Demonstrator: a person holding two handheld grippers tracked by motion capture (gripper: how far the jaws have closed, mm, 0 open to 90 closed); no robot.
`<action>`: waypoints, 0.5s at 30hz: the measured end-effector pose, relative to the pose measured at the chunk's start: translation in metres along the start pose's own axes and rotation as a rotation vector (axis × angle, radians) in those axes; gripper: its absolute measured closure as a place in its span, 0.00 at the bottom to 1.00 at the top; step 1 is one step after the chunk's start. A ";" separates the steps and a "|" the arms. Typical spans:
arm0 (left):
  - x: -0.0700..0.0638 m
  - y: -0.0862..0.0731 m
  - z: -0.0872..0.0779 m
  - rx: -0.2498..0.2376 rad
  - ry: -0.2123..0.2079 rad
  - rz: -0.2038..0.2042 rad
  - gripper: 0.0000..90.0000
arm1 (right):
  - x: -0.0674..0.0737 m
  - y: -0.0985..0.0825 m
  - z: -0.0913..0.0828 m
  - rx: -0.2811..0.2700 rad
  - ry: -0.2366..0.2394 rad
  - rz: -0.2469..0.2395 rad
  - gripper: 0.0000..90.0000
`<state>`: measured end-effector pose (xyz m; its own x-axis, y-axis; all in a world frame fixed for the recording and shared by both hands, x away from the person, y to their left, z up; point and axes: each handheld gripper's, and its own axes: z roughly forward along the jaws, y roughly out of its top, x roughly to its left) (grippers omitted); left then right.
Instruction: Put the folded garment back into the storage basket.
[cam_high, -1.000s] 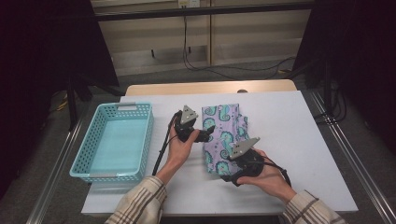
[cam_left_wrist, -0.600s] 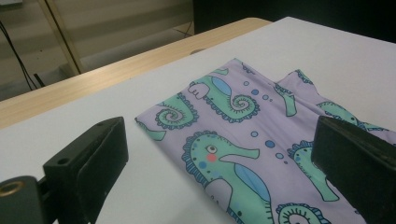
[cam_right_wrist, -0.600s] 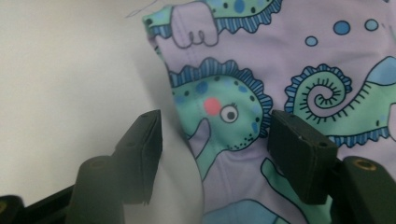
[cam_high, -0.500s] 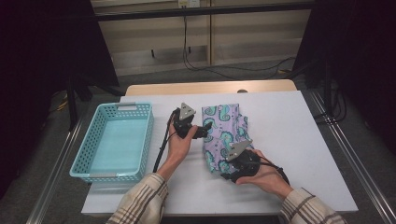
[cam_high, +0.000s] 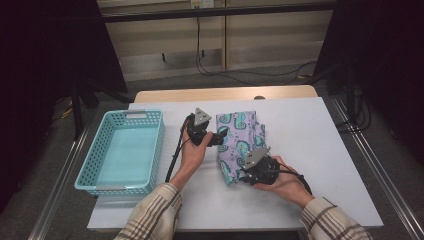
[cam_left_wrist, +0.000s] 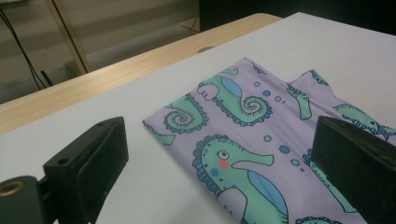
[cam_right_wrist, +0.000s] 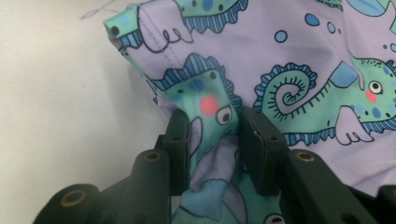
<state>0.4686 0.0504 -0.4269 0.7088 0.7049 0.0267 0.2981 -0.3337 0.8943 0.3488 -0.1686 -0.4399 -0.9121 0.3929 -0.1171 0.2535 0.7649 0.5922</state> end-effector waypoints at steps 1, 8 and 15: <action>0.000 0.000 0.000 0.004 0.003 -0.001 0.04 | 0.000 0.000 0.000 0.001 0.003 -0.008 0.72; 0.004 -0.003 0.005 0.017 0.016 -0.013 0.05 | -0.002 0.000 0.001 -0.005 0.003 -0.013 0.79; 0.008 -0.001 0.018 0.027 0.032 -0.032 0.05 | -0.003 -0.001 0.000 -0.021 -0.026 0.011 0.92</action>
<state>0.4858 0.0447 -0.4354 0.6781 0.7349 0.0130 0.3375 -0.3270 0.8827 0.3509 -0.1706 -0.4406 -0.9003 0.4150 -0.1311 0.2566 0.7494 0.6103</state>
